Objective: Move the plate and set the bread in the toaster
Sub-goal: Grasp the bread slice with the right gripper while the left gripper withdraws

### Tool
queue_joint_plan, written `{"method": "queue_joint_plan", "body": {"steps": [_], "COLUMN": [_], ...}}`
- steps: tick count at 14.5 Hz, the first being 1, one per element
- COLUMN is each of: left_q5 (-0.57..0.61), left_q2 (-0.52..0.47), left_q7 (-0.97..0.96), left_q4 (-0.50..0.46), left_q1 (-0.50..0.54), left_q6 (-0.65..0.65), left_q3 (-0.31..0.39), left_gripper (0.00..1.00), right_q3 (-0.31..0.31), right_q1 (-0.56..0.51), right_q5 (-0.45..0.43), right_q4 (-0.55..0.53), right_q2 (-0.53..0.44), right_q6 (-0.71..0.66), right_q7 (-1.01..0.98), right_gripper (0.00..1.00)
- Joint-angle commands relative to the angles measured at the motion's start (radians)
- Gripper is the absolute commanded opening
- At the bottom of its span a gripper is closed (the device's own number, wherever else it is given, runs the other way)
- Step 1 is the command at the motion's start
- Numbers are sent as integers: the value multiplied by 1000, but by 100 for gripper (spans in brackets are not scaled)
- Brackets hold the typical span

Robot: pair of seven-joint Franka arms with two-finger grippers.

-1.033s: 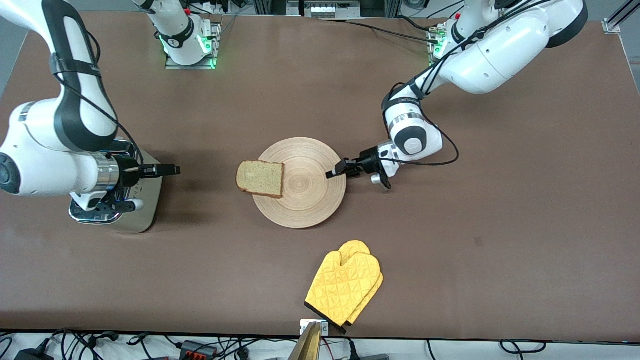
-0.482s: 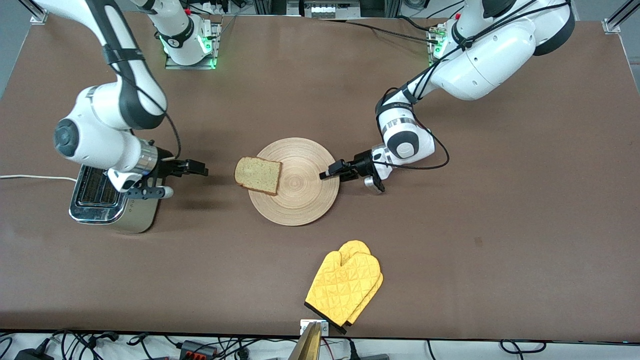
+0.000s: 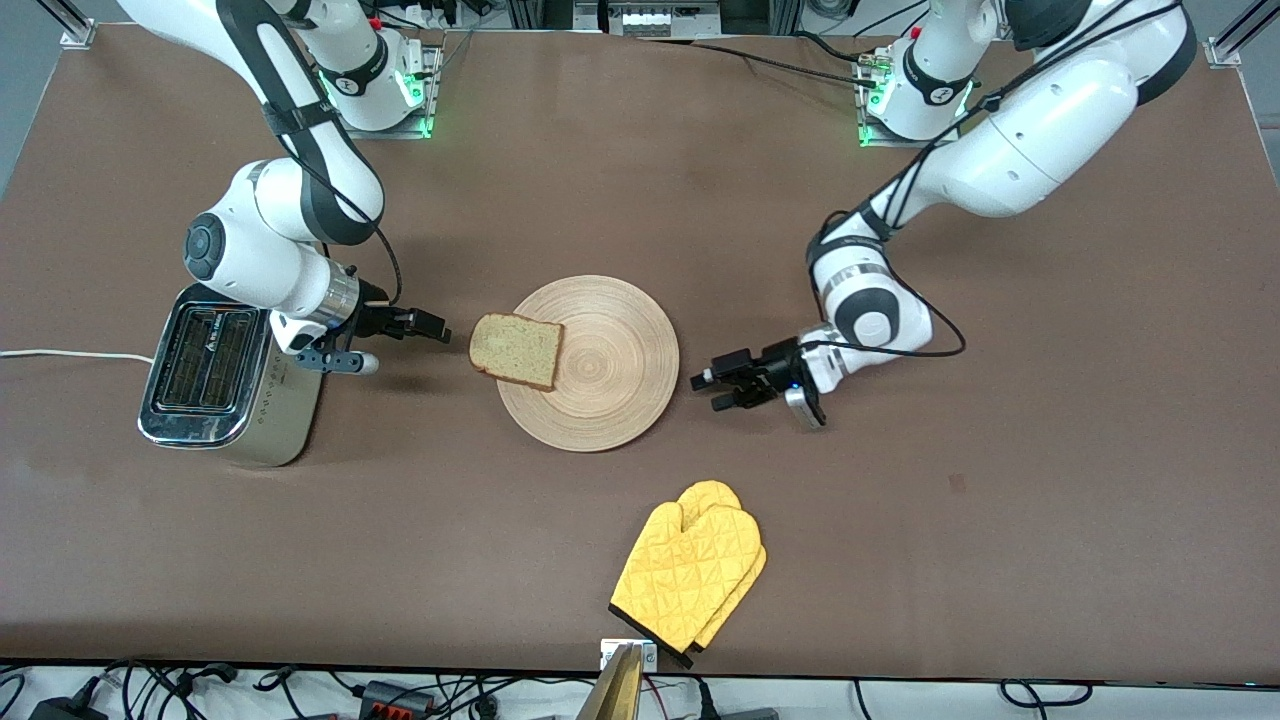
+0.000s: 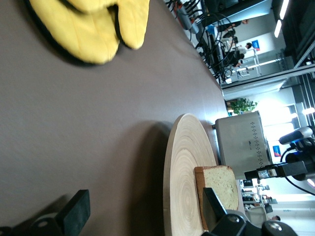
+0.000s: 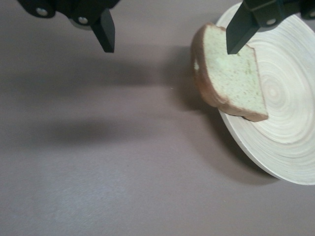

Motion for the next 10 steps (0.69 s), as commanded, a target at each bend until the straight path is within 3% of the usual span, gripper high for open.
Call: {"method": "queue_joint_plan", "body": {"steps": [1,4,6,10], "left_q5": [121,285,442,757], "left_q2": [-1,-3,-7,-11], "left_q7": [22,-54,-158,-408], "left_q4": [-1,67,125,323], "left_q1": [55,58,61,82], "left_q6": [-109,-319,-454,-779], "left_q3": [32,165,243,377], "left_gripper": [100,100,100,100], "right_q3": [0,0,0,0], "right_q1": [14,67,78,95], "right_q5": [80,111,190,224], "right_q4": [-19,-25,-27,-29], "right_q2": [-4,41,70,82], "right_q6": [36,106,120,139], "right_q7": [0,-2,-11,-33], "right_gripper": [100,100,100,100]}}
